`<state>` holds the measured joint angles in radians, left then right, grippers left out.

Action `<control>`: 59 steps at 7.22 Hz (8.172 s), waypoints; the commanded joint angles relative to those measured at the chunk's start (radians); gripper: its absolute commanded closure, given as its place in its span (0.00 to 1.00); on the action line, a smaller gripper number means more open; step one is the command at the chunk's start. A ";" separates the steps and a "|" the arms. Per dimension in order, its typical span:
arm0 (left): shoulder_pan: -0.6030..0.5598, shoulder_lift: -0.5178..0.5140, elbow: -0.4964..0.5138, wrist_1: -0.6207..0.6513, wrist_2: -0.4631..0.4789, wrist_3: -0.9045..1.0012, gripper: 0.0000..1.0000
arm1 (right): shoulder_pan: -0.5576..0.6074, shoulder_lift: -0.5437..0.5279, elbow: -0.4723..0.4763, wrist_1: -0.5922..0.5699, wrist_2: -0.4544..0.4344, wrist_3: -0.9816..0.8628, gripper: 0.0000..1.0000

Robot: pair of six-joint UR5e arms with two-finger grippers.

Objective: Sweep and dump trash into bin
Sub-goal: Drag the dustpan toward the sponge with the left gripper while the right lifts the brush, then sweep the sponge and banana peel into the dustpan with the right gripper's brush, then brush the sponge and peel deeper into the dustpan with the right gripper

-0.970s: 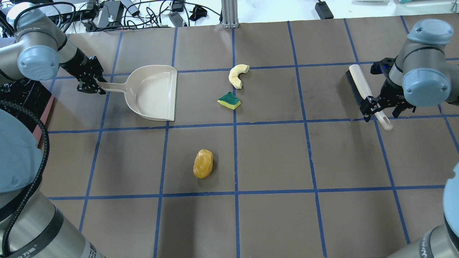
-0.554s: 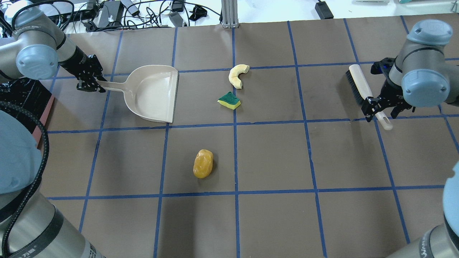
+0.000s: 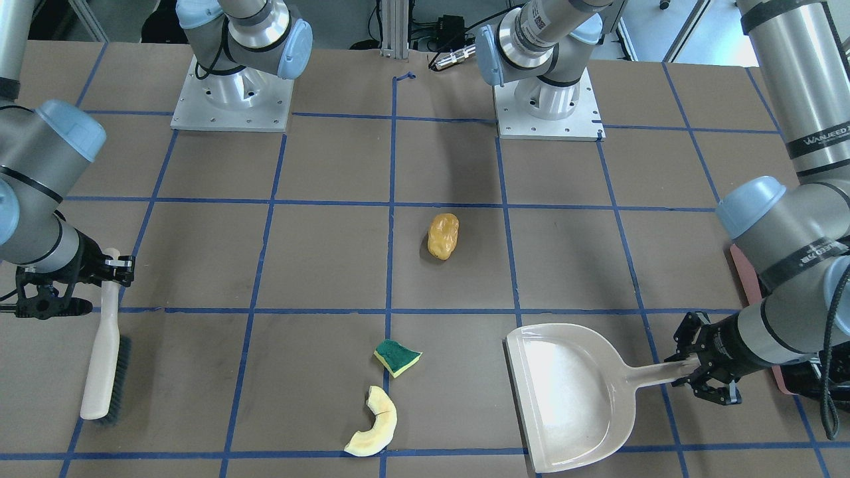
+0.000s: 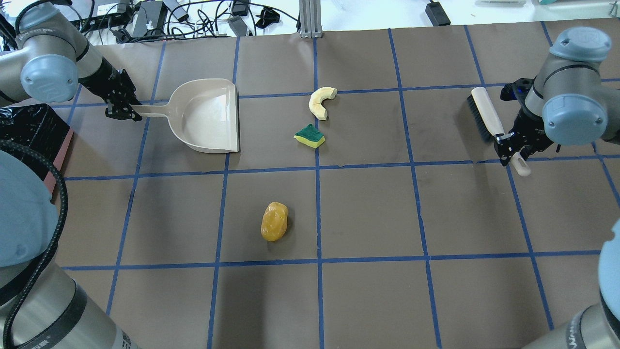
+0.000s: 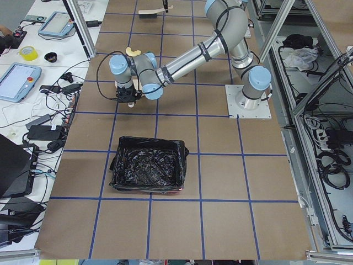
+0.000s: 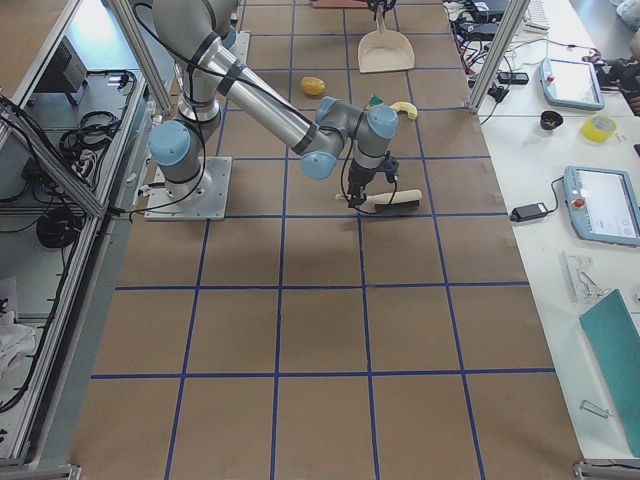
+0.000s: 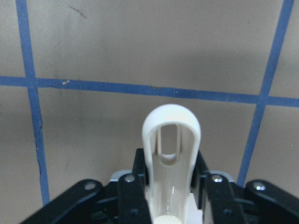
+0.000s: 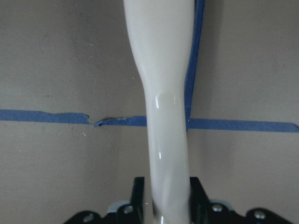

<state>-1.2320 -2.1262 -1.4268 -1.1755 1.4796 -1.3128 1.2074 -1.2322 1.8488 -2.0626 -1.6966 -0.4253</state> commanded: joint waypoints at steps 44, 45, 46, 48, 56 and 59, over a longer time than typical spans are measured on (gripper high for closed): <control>-0.333 -0.031 0.022 0.088 0.183 -0.264 1.00 | 0.684 0.218 -0.333 0.133 0.143 0.961 1.00; -0.351 -0.023 0.022 0.082 0.214 -0.273 1.00 | 0.695 0.217 -0.336 0.133 0.169 0.986 1.00; -0.374 -0.015 0.023 0.050 0.252 -0.304 1.00 | 0.719 0.218 -0.338 0.116 0.184 1.034 1.00; -0.383 -0.038 0.025 0.046 0.361 -0.377 1.00 | 0.753 0.218 -0.342 0.104 0.190 1.065 1.00; -0.449 -0.044 0.026 0.128 0.343 -0.414 1.00 | 0.779 0.192 -0.404 0.172 0.174 1.049 1.00; -0.449 -0.044 0.023 0.128 0.346 -0.410 1.00 | 0.694 0.143 -0.412 0.251 0.098 0.895 1.00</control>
<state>-1.6812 -2.1707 -1.4027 -1.0481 1.8239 -1.7247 1.9394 -1.0873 1.4322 -1.8237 -1.5793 0.5197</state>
